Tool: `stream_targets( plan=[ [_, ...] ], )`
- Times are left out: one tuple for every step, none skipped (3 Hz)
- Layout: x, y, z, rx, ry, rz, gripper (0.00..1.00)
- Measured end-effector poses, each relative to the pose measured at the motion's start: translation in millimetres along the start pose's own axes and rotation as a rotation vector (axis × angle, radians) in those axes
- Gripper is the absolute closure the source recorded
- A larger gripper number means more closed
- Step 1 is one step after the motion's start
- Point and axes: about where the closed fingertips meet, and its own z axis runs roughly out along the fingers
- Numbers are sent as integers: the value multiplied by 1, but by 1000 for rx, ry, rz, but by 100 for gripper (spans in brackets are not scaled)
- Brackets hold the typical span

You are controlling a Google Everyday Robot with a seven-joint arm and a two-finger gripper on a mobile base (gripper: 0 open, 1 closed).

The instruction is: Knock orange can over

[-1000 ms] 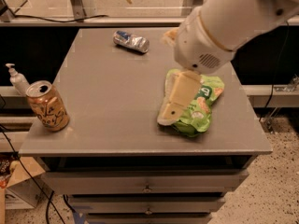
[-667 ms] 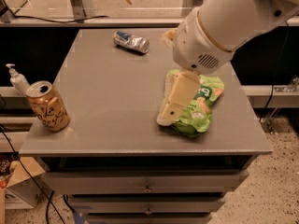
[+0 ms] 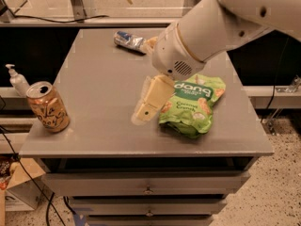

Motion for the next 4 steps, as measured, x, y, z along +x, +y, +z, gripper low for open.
stream_targets(
  plan=[
    [-23,-6,40,-54,-112,19,0],
    [-49,-7,72,-105,-222,20,0],
    [-81,-2,109,-175,-342,3,0],
    [-108,10,138,-248,-434,-17,0]
  ],
)
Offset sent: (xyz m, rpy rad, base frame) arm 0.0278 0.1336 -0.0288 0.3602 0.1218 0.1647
